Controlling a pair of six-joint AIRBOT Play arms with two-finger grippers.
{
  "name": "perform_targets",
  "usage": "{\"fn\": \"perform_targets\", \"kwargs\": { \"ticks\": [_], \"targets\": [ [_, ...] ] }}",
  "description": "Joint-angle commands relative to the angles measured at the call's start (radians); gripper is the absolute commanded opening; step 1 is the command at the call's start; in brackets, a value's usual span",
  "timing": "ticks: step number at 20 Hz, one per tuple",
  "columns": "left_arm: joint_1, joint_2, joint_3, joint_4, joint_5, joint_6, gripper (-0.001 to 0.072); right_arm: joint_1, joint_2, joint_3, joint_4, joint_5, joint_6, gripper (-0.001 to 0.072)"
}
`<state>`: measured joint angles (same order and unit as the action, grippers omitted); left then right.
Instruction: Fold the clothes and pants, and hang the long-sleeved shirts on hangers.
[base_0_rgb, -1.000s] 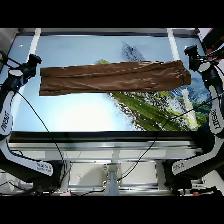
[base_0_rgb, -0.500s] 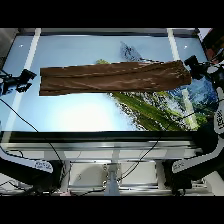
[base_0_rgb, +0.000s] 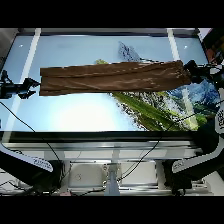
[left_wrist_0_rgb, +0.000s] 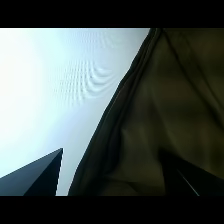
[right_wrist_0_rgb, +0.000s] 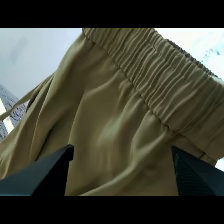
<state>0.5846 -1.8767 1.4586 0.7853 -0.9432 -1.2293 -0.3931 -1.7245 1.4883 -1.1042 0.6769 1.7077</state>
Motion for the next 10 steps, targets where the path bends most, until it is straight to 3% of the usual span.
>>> {"fn": "perform_targets", "kwargs": {
  "ticks": [1, 4, 8, 10],
  "targets": [
    [0.001, -0.059, 0.023, -0.012, -0.064, 0.034, 0.0717, 0.001, 0.001, 0.0, 0.005, 0.041, -0.001, 0.0689],
    [-0.015, -0.076, 0.023, -0.035, -0.098, 0.1, 0.0713, 0.002, 0.001, 0.0, 0.011, 0.081, -0.01, 0.0688],
    [-0.072, -0.082, 0.024, -0.038, -0.089, 0.123, 0.0711, 0.025, 0.002, 0.0, 0.02, 0.135, -0.096, 0.0688],
    [-0.099, -0.086, 0.024, -0.038, -0.082, 0.123, 0.0645, 0.047, 0.004, 0.0, 0.024, 0.137, -0.106, 0.0688]
  ]
}}
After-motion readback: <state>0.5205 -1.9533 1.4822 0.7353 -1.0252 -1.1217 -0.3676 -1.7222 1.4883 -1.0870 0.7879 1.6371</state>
